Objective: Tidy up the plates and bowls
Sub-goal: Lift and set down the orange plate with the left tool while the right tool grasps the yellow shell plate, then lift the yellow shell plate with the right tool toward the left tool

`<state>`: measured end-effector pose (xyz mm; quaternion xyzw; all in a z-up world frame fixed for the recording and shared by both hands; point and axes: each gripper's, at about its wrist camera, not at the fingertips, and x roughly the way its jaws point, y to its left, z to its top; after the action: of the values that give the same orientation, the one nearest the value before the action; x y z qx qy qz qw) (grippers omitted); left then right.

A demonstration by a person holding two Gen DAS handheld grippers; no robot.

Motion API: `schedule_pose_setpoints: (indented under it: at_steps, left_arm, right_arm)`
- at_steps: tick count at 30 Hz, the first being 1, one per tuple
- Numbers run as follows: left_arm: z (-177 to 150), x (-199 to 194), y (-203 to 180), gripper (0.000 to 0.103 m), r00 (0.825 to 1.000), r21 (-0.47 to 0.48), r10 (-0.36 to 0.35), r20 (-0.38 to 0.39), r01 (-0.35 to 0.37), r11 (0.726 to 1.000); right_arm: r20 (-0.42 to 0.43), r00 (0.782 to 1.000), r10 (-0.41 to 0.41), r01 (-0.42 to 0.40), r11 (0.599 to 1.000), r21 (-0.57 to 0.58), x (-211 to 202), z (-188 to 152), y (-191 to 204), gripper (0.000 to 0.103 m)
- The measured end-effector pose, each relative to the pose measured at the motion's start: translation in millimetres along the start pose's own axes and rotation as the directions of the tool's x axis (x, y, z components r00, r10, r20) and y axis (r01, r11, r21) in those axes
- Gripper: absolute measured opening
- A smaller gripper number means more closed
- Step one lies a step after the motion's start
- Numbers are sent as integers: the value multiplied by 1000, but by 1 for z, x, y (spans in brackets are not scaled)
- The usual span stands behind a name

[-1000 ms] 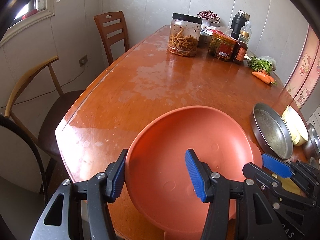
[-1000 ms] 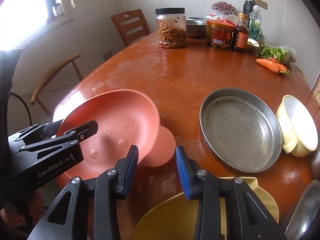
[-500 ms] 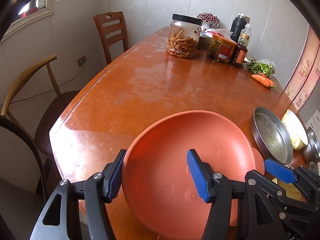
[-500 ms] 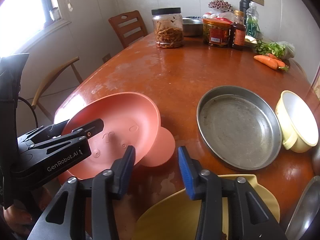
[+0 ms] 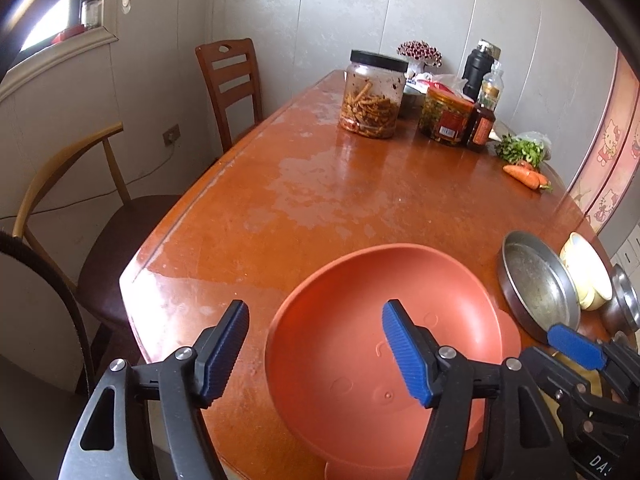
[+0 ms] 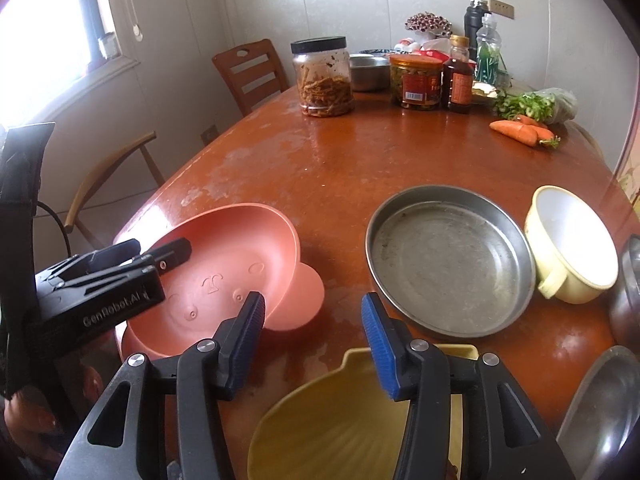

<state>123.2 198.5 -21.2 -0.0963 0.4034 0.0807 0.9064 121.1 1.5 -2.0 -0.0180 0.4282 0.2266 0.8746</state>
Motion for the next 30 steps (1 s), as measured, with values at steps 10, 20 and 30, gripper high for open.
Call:
schedule_pose_setpoints:
  at_steps: [10,20,30]
  left_arm:
    - [-2,-44,-4,69,998,0,-14,69,14,1000]
    - [-30,-66,-41,70,995,62,-95,43,92,994]
    - [-58,-69,-77,70,991,121,-134,-8,134,983]
  right_arm:
    - [40,999,-8,9,1000,-16,-37,-22,-11,53]
    - [37,999,-11,10,999,33,-66,-54,-38,53]
    - [28,999,32,-35,996,82,-92,-89,-57,53]
